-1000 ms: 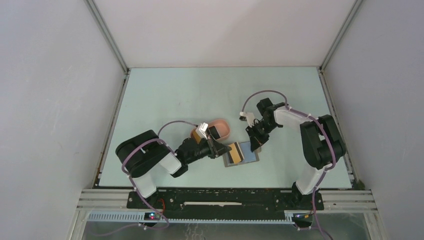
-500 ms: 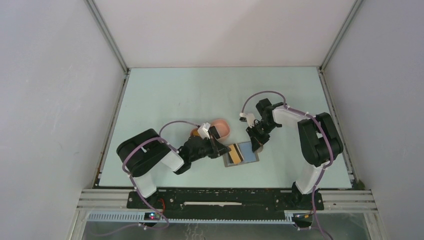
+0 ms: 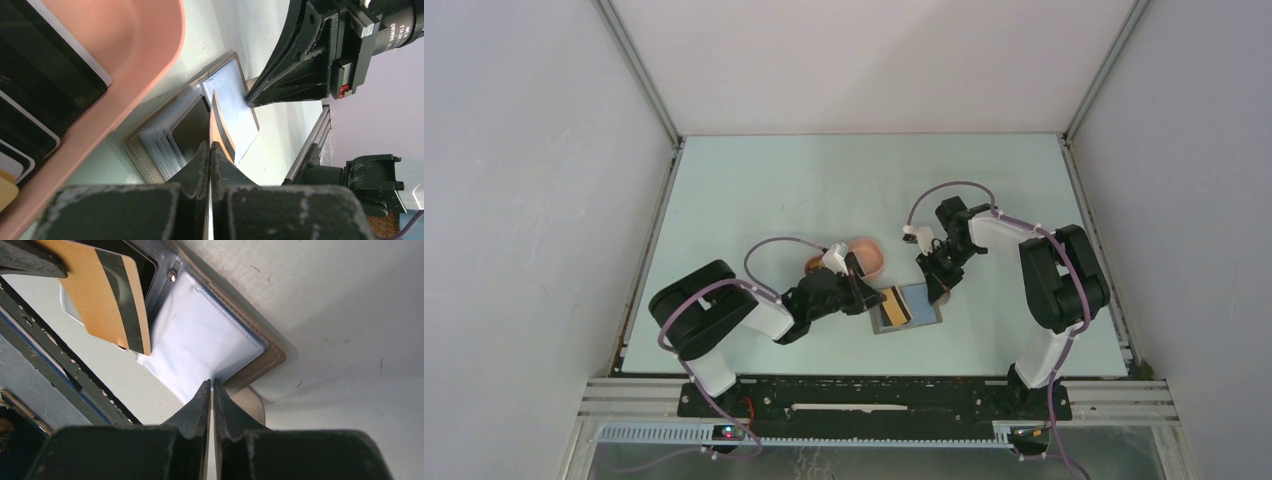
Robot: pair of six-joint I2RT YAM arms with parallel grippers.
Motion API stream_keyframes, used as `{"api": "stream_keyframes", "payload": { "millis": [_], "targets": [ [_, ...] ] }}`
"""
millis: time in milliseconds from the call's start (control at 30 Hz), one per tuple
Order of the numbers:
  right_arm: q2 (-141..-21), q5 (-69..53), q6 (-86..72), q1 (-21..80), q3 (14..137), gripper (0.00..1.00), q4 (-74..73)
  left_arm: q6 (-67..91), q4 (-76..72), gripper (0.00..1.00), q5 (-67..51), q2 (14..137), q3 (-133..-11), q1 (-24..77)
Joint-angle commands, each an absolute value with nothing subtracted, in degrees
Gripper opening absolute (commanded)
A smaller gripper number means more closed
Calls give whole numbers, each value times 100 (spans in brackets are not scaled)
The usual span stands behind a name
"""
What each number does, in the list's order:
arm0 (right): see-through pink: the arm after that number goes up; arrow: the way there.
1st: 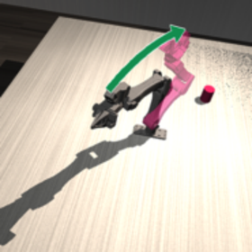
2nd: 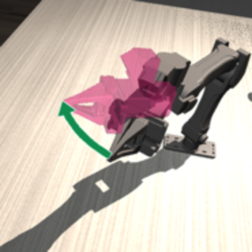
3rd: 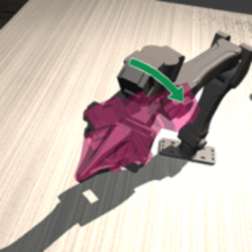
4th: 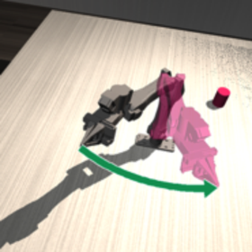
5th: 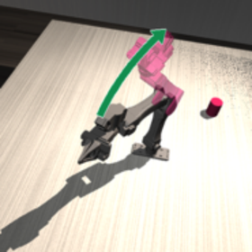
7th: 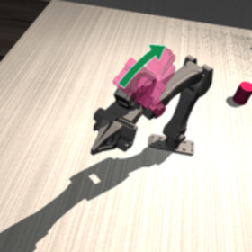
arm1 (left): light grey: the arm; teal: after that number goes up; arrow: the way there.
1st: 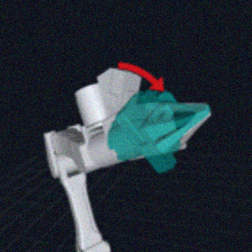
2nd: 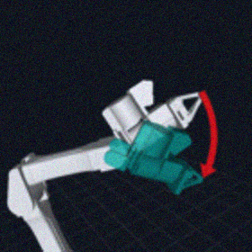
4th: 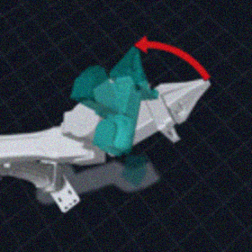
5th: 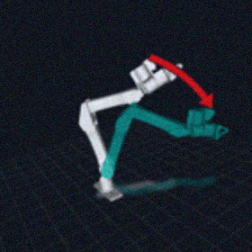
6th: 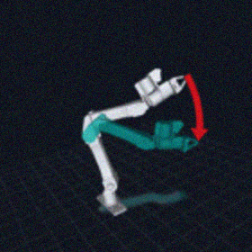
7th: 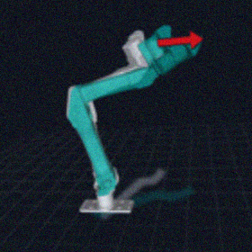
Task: Put the credit cards into the card holder
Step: Insert the credit card into the card holder.
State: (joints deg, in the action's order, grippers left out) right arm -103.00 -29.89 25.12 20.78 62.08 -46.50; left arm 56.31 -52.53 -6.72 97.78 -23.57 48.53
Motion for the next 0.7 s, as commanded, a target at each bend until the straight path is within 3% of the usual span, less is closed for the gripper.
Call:
{"api": "stream_keyframes", "payload": {
  "millis": [0,667],
  "targets": [
    [-10318,-2985,2442,2119,6386,11,-4734,5142,-4632,0,-355,9384,-2662,4933],
    [-10314,-3010,2439,2143,6398,11,-4744,5130,-3843,0,-304,9395,-3070,5104]
  ]
}}
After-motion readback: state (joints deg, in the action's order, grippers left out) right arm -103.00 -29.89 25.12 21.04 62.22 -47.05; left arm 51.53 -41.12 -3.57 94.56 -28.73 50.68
